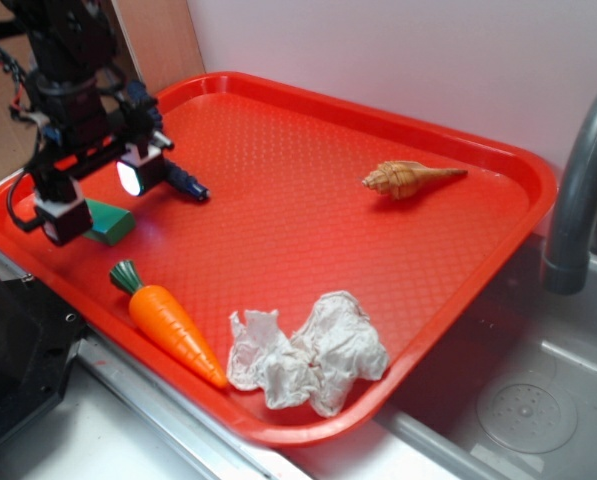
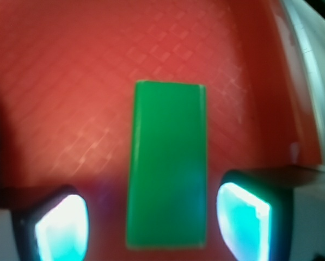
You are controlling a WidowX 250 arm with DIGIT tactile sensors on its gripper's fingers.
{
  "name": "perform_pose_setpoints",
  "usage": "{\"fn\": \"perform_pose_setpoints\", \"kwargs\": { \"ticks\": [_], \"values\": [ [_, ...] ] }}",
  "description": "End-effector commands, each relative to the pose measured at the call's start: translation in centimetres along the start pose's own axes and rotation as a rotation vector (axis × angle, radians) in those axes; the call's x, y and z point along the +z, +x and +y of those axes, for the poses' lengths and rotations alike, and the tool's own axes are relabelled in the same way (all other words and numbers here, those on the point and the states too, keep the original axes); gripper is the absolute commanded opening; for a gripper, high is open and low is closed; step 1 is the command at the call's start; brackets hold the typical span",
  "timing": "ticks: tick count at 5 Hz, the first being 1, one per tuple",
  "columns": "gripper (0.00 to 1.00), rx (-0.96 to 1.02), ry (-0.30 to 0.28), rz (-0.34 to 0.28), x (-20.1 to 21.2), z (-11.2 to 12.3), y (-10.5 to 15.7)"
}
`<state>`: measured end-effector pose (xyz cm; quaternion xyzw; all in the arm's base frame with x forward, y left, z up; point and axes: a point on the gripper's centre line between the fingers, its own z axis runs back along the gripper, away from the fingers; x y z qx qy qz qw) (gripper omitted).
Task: Grab the green block.
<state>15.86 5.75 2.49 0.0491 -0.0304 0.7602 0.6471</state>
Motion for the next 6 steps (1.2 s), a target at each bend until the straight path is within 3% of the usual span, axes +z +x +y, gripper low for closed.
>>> {"fn": "perform_pose_setpoints", "kwargs": {
  "ticks": [1, 2, 4, 5, 6],
  "values": [
    [1.00, 0.017, -0.020, -0.040, -1.5, 0.7, -0.1],
    [0.00, 0.013, -0.036, -0.046, -1.4, 0.7, -0.3],
    [0.00, -0.008, -0.053, -0.039, -0.6, 0.6, -0.5],
    [0.00, -0.098, -0.067, -0.039, 0.8, 0.1, -0.8],
    [0.00, -0.306, -0.090, -0.028, 5.3, -1.4, -1.9]
  ]
}}
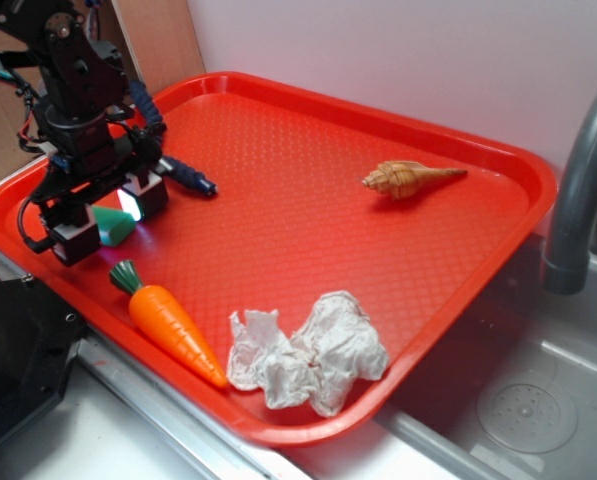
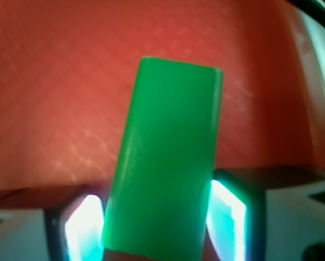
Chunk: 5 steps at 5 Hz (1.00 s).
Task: Grab the green block.
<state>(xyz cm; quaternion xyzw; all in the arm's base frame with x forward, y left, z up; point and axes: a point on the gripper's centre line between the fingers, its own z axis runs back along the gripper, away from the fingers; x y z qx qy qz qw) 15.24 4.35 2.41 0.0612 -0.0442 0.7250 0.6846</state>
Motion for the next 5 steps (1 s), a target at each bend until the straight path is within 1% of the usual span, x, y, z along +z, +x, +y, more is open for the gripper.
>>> {"fn": "perform_pose_setpoints", "kwargs": {
  "ticks": [1, 2, 3, 4, 5],
  "values": [
    [0.00, -0.455, -0.065, 0.081, 8.9, -3.9, -1.2],
    [0.00, -0.708, -0.032, 0.185, 11.6, -5.1, -2.3],
    [0.00, -0.956, -0.089, 0.172, 14.2, -5.2, -3.0],
    [0.00, -1.204, -0.167, 0.205, 16.6, -5.1, -3.1],
    [0.00, -1.410, -0.234, 0.201, 17.6, -4.9, -3.0]
  ]
}}
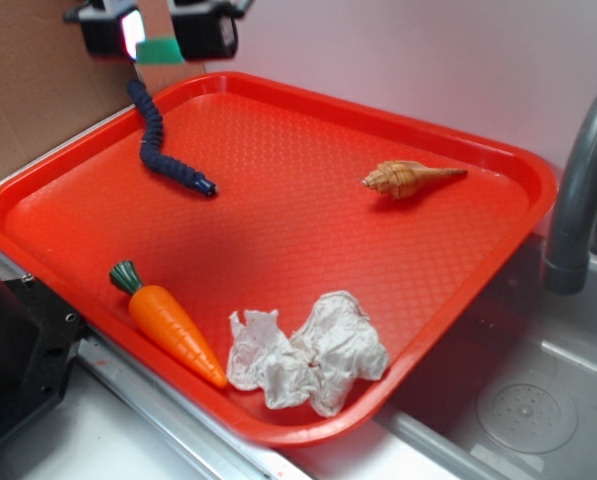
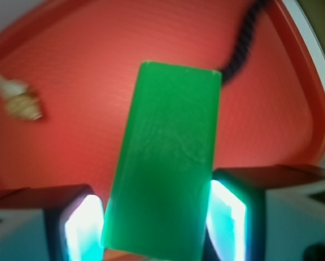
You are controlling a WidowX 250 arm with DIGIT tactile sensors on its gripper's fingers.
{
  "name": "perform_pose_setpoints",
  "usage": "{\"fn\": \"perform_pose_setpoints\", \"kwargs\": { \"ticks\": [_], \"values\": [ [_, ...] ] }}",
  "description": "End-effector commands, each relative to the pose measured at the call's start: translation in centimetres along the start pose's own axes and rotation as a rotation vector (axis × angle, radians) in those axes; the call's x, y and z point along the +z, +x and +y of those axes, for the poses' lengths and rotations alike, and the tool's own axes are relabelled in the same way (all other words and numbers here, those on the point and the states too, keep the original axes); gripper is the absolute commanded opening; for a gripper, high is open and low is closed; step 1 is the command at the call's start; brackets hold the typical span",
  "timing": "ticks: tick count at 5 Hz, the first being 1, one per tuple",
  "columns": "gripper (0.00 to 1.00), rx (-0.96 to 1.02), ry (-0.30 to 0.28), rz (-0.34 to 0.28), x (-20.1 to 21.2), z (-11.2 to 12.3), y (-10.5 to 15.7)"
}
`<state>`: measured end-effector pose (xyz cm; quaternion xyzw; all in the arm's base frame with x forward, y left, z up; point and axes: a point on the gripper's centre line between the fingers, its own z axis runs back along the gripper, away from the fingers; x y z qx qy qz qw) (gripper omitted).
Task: Grab the green block.
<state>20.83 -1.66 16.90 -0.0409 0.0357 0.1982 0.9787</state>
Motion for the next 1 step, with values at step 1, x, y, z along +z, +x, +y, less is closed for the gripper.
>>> {"fn": "perform_pose_setpoints", "kwargs": {
  "ticks": [1],
  "values": [
    [0.00, -0.139, -0.057, -0.064, 2.28, 0.96, 0.72]
  ]
}}
